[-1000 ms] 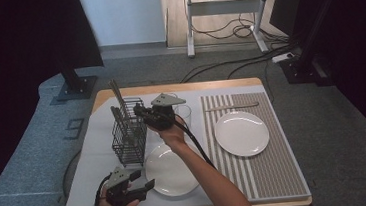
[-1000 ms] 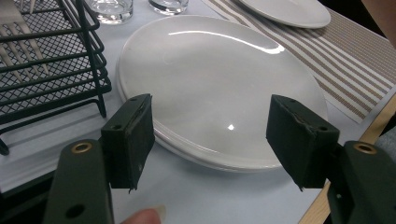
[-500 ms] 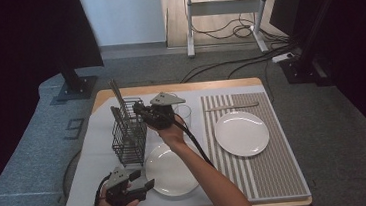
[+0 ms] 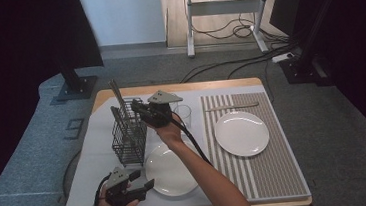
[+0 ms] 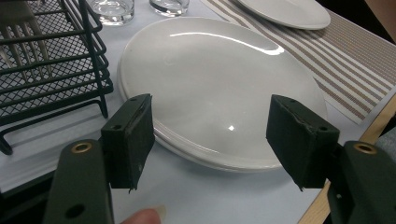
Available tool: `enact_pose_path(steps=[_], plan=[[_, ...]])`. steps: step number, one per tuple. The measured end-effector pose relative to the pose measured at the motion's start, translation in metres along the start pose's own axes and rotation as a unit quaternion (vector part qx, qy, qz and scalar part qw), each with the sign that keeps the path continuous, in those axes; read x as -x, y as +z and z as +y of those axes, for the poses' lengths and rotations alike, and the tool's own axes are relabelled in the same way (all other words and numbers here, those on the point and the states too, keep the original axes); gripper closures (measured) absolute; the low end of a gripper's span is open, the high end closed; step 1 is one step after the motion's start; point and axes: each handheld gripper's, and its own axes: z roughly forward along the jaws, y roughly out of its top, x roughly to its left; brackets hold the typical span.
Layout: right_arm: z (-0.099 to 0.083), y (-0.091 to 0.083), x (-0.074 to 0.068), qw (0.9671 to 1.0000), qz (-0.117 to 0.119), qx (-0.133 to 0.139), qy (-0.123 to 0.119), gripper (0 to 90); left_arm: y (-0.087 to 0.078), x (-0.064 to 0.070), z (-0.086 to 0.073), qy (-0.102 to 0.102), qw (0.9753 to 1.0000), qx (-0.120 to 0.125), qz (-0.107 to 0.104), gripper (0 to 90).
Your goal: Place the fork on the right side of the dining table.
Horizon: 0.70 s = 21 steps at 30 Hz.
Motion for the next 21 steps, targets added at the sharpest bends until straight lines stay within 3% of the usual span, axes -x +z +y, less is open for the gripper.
enact_pose_path(steps=[13, 21], plan=[[0.006, 0.006, -0.002, 0.9999, 0.000, 0.010, -0.006, 85.1, 0.000, 0.000, 0.000, -0.002, 1.0000, 0.001, 0.000, 32.3], [0.013, 0.000, 0.000, 0.9997, -0.007, 0.023, -0.006, 85.1, -0.001, 0.000, 0.000, -0.003, 1.0000, 0.001, -0.001, 32.3]])
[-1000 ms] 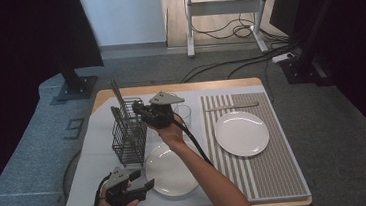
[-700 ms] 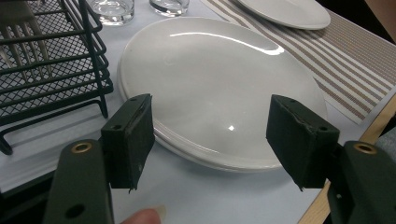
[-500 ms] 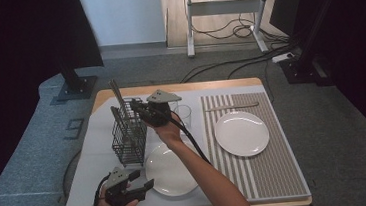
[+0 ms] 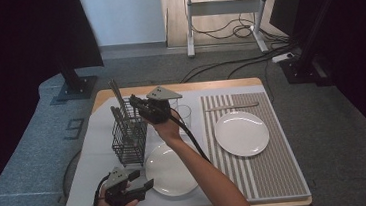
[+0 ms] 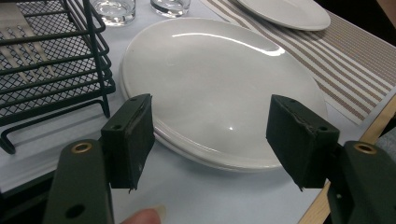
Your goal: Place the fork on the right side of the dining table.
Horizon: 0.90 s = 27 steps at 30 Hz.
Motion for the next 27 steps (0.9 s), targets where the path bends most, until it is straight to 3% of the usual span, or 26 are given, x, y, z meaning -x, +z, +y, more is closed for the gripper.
enact_pose_path(steps=[12, 27], plan=[[0.007, -0.014, 0.002, 0.9999, 0.000, 0.014, 0.004, 85.0, 0.000, 0.001, 0.000, 0.002, 1.0000, -0.001, 0.000, 32.3], [0.006, -0.028, 0.015, 0.9982, 0.008, 0.030, 0.051, 85.0, 0.000, 0.000, 0.000, 0.001, 1.0000, -0.002, 0.003, 32.3]])
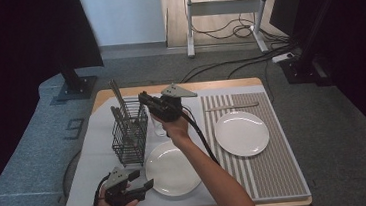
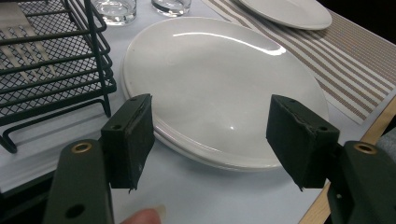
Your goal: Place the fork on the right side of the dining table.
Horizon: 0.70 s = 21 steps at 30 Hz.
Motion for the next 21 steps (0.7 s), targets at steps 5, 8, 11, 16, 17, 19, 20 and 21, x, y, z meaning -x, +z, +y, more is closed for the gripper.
enact_pose_path(steps=[5, 8, 11, 16, 17, 19, 20, 21], plan=[[0.005, -0.007, 0.000, 0.9999, 0.004, 0.011, 0.005, 85.4, 0.000, 0.000, 0.000, 0.000, 1.0000, 0.000, 0.000, 32.3], [0.008, -0.012, -0.001, 0.9998, 0.008, 0.017, 0.012, 85.4, 0.001, 0.000, 0.000, 0.001, 1.0000, -0.001, 0.000, 32.3], [0.010, -0.018, 0.000, 0.9997, 0.008, 0.021, 0.012, 85.4, 0.001, 0.001, 0.000, 0.001, 1.0000, -0.001, 0.000, 32.3], [0.011, -0.026, 0.004, 0.9994, 0.008, 0.027, 0.017, 85.5, 0.002, 0.001, 0.000, 0.003, 1.0000, -0.003, 0.000, 32.3], [0.011, -0.027, 0.004, 0.9994, 0.009, 0.028, 0.019, 85.5, 0.002, 0.001, 0.000, 0.003, 1.0000, -0.003, 0.000, 32.3], [0.011, -0.030, 0.006, 0.9992, 0.009, 0.030, 0.023, 85.5, 0.002, 0.001, 0.000, 0.004, 1.0000, -0.004, 0.000, 32.3], [0.011, -0.031, 0.007, 0.9991, 0.012, 0.032, 0.027, 85.5, 0.002, 0.001, 0.000, 0.004, 1.0000, -0.005, 0.000, 32.3], [0.012, -0.033, 0.007, 0.9990, 0.012, 0.033, 0.028, 85.5, 0.002, 0.001, 0.000, 0.004, 1.0000, -0.005, 0.000, 32.3]])
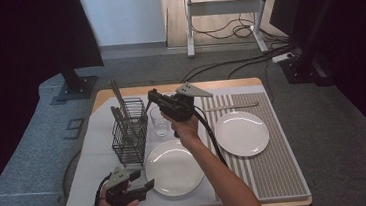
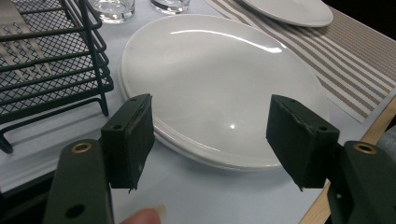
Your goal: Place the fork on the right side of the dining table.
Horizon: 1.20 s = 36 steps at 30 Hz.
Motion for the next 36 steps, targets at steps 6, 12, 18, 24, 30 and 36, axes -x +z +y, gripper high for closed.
enact_pose_path(steps=[6, 12, 18, 24, 30, 36], plan=[[0.002, -0.006, 0.000, 1.0000, -0.002, 0.006, -0.002, 85.5, 0.001, 0.001, 0.000, -0.001, 1.0000, 0.000, 0.000, 32.3], [0.003, -0.012, 0.002, 0.9999, -0.003, 0.010, 0.002, 85.6, 0.002, 0.001, 0.000, 0.000, 1.0000, -0.001, 0.000, 32.3], [0.004, -0.017, 0.003, 0.9999, -0.004, 0.012, 0.005, 85.7, 0.003, 0.001, -0.001, 0.001, 1.0000, -0.003, -0.001, 32.3], [0.003, -0.022, 0.005, 0.9998, -0.007, 0.015, 0.007, 85.7, 0.003, 0.002, -0.001, 0.002, 1.0000, -0.004, -0.001, 32.3], [0.003, -0.026, 0.006, 0.9998, -0.006, 0.017, 0.007, 85.7, 0.004, 0.002, -0.001, 0.003, 1.0000, -0.004, -0.001, 32.3], [0.001, -0.031, 0.009, 0.9998, -0.007, 0.017, 0.007, 85.7, 0.004, 0.002, -0.001, 0.002, 1.0000, -0.005, 0.000, 32.3]])
